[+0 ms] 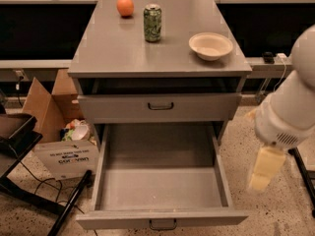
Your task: Close middle drawer
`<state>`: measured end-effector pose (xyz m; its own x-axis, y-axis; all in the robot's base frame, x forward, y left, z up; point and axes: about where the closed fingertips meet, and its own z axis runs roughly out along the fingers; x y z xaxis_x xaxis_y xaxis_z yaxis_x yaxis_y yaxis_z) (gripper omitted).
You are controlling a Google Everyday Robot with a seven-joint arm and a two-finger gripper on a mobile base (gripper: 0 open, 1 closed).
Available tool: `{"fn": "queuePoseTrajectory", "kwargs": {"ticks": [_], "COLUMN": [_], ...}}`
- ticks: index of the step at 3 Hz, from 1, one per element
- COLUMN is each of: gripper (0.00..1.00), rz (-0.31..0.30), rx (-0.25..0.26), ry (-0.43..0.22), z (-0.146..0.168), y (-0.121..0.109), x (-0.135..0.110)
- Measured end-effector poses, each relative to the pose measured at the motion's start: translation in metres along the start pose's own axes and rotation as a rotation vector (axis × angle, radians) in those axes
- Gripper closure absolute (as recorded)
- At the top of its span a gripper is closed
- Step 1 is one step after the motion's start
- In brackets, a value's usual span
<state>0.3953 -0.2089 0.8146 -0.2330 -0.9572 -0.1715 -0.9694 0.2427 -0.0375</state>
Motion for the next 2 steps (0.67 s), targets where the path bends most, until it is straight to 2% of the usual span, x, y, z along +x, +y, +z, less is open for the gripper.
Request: {"fn": "queuePoseTrajectory", "kwargs": {"ticks": [1,2], "gripper": [0.0,0.0], "rz": [0.022,0.004], "rx": [-0.082,-0.093], "ry": [0.035,0.081], "z": [0.072,0.138], "y": [0.023,0.049], "x": [0.018,0.029]}}
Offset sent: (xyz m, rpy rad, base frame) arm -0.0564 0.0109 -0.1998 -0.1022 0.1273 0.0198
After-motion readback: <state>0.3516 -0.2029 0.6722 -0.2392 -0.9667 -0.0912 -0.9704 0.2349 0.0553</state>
